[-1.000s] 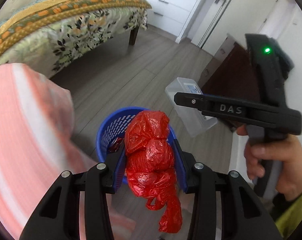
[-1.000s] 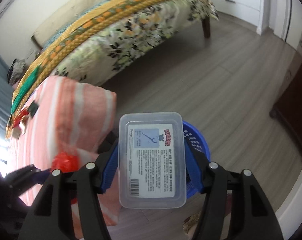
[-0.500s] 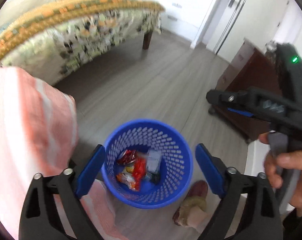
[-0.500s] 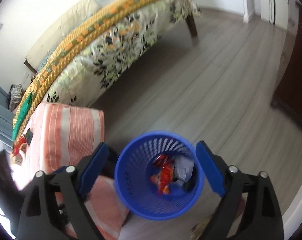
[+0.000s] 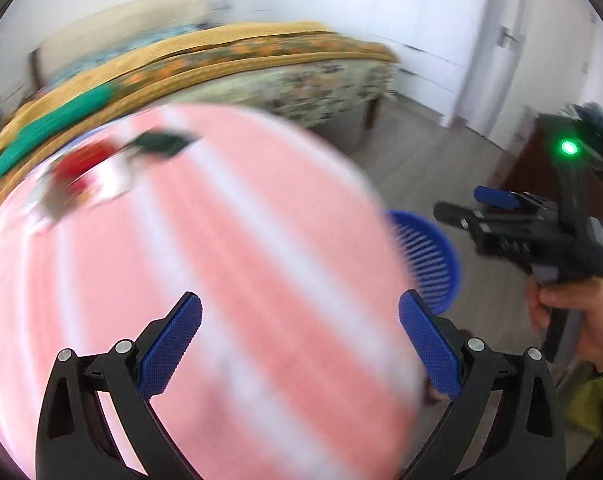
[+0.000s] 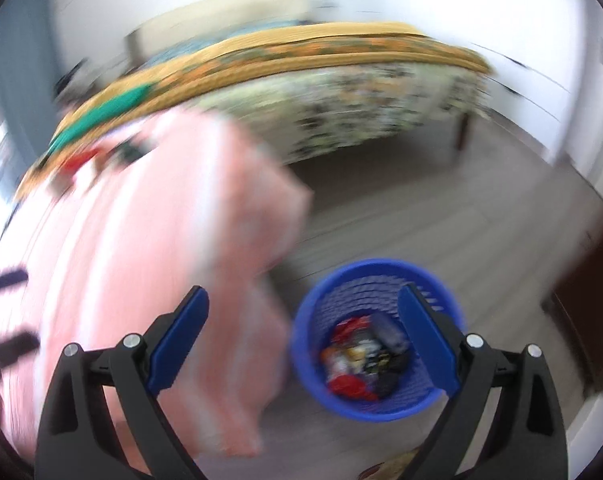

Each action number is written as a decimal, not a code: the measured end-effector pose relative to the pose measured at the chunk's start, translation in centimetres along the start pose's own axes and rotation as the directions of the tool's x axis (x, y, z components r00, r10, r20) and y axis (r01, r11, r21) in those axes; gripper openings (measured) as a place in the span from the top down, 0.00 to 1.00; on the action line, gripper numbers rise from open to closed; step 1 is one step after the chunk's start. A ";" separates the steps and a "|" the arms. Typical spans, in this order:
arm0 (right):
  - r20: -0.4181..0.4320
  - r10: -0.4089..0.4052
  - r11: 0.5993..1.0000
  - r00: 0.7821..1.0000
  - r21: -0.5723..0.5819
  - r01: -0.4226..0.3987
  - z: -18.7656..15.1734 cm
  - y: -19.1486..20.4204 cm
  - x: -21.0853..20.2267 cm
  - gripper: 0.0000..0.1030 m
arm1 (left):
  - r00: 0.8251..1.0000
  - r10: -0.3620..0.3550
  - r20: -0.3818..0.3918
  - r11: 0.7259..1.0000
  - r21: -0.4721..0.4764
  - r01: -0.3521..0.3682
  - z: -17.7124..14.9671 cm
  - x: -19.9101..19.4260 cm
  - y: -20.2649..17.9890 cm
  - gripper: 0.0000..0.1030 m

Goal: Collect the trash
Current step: 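Move both open tools back over the bed, then grasp the green-and-white milk carton with the left tool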

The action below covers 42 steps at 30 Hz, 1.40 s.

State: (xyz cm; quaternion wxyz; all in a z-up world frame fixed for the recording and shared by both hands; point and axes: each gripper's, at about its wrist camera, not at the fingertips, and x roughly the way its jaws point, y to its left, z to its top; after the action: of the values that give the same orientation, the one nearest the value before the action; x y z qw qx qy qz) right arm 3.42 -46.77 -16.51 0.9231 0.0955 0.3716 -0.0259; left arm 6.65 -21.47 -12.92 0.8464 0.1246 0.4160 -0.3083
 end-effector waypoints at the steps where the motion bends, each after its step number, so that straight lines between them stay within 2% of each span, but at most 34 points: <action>1: -0.006 0.035 0.998 0.999 -0.057 -0.035 -0.2 3.0 0.1 0.10 | 1.000 0.026 -0.002 0.999 -0.020 -0.026 -1.0 -1.0 2.0 0.05; 4: -0.019 0.106 0.981 0.994 -0.162 -0.108 0.3 9.6 0.1 0.10 | 0.997 0.074 -0.017 0.995 -0.064 -0.075 -2.8 -2.9 6.7 0.05; 7: -0.039 0.163 0.959 0.986 -0.227 -0.167 1.2 14.8 0.6 0.09 | 0.991 0.134 -0.020 0.986 -0.097 -0.136 -3.2 -3.8 11.9 0.05; 10: -0.080 0.210 0.929 0.974 -0.295 -0.225 1.7 20.2 2.4 0.09 | 0.985 0.172 0.005 0.977 -0.130 -0.170 -1.7 -3.6 16.8 0.05; 12: -0.098 0.208 0.918 0.973 -0.325 -0.229 1.7 22.3 3.7 0.09 | 0.982 0.190 0.007 0.969 -0.160 -0.187 0.1 -2.6 20.0 0.05; 17: -0.150 0.178 0.916 0.973 -0.337 -0.219 1.1 24.3 5.9 0.08 | 0.973 0.231 0.004 0.961 -0.155 -0.228 5.6 1.5 26.1 0.05; 22: -0.152 0.176 0.917 0.973 -0.334 -0.218 1.0 24.4 6.0 0.06 | 0.973 0.228 -0.034 0.967 -0.113 -0.230 9.7 6.9 28.2 0.05; 24: -0.154 0.180 0.917 0.972 -0.330 -0.222 1.0 24.4 6.1 0.06 | 0.967 0.250 -0.049 0.962 -0.105 -0.254 10.5 8.6 28.6 0.05; 25: -0.154 0.180 0.917 0.972 -0.330 -0.222 1.0 24.5 6.1 0.06 | 0.968 0.244 -0.053 0.962 -0.109 -0.249 10.7 9.2 29.0 0.12; 26: -0.154 0.180 0.917 0.971 -0.330 -0.223 1.0 24.5 6.1 0.06 | 0.971 0.232 -0.065 0.964 -0.117 -0.238 10.8 9.7 29.4 0.28; 27: -0.155 0.181 0.917 0.971 -0.330 -0.223 1.0 24.5 6.2 0.06 | 0.975 0.211 -0.074 0.968 -0.125 -0.219 10.8 10.0 29.6 0.37; 28: -0.156 0.182 0.917 0.971 -0.329 -0.225 1.1 24.5 6.4 0.05 | 0.979 0.190 -0.076 0.971 -0.136 -0.199 10.6 10.1 29.8 0.51; 32: -0.157 0.181 0.917 0.971 -0.329 -0.224 1.2 24.6 6.5 0.05 | 0.977 0.204 -0.053 0.958 -0.196 -0.211 8.7 7.8 30.2 0.51; 38: -0.155 0.180 0.917 0.971 -0.331 -0.223 1.2 24.6 6.5 0.05 | 0.968 0.242 -0.071 0.926 -0.280 -0.252 1.9 1.2 29.6 0.51; 42: -0.154 0.179 0.917 0.972 -0.332 -0.221 1.1 24.6 6.5 0.05 | 0.969 0.235 -0.075 0.924 -0.292 -0.247 -2.6 -2.0 27.7 0.51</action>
State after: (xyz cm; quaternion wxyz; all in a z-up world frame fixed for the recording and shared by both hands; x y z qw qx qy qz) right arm 11.78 -22.71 -16.31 0.8991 -0.0298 0.4136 0.1404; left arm 21.42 2.18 -14.29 0.8787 0.0510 0.4557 -0.1329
